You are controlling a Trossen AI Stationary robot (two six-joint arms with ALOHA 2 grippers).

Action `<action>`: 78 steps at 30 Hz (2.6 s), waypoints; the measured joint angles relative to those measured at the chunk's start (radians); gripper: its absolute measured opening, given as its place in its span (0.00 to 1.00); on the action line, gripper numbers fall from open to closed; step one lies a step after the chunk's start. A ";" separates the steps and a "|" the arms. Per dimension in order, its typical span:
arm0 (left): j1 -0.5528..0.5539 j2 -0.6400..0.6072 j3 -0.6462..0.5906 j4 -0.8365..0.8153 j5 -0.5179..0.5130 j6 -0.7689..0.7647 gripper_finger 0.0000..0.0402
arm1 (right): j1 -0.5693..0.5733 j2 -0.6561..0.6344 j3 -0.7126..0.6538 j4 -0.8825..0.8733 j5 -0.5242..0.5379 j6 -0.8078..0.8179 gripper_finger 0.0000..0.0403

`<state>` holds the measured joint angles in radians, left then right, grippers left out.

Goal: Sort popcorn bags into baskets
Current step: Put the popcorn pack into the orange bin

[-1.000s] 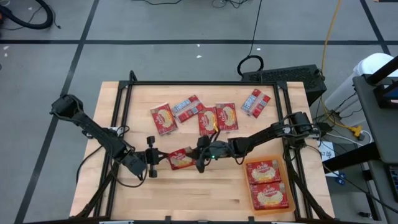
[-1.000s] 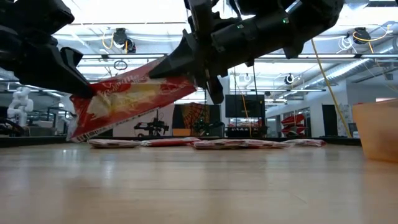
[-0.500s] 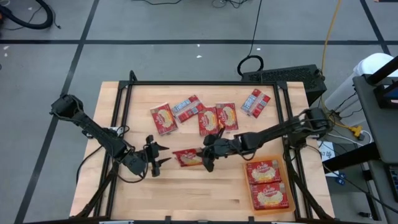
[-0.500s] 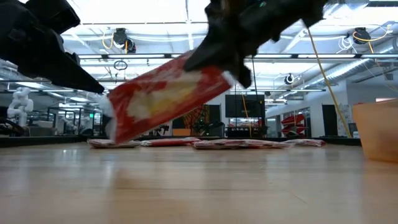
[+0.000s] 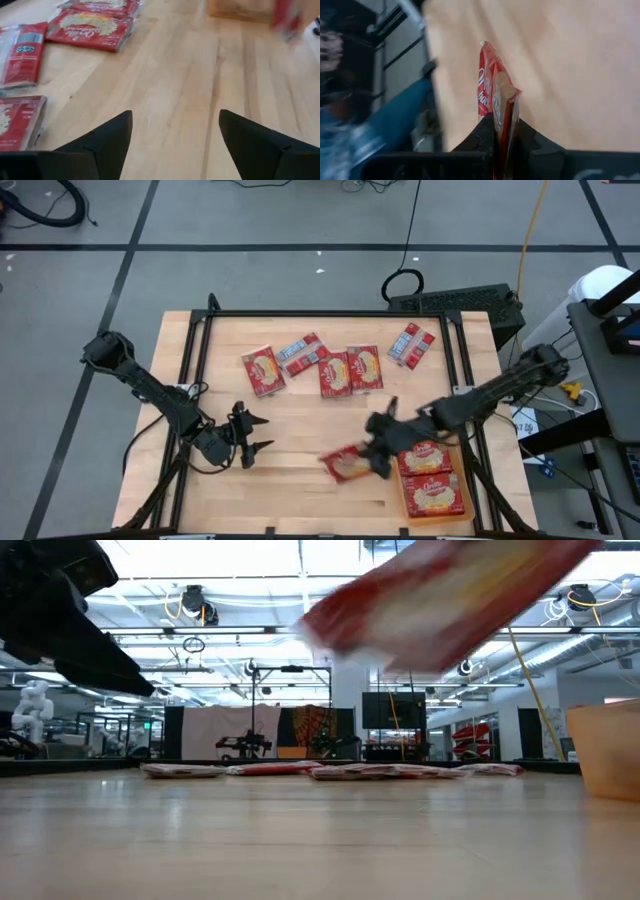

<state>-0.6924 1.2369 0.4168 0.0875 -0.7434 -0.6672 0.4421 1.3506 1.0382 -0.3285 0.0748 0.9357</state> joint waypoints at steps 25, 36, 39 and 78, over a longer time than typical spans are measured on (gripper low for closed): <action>-0.098 0.000 0.000 -0.008 0.020 -0.125 0.54 | 0.567 -0.277 0.000 -0.434 0.055 0.813 0.03; -0.106 0.000 0.000 -0.009 0.014 -0.140 0.57 | 0.735 -0.313 0.000 -0.620 0.100 1.197 0.03; -0.106 0.000 0.000 -0.009 0.010 -0.141 0.55 | 0.755 -0.316 0.000 -0.681 0.138 1.258 0.03; -0.105 0.000 -0.001 -0.009 -0.001 -0.114 0.48 | 0.728 -0.103 0.000 -0.555 0.160 1.257 0.23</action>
<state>-0.7979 1.2369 0.4160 0.0784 -0.7441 -0.7815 1.1706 1.2472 1.0386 -0.8840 0.2347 2.1932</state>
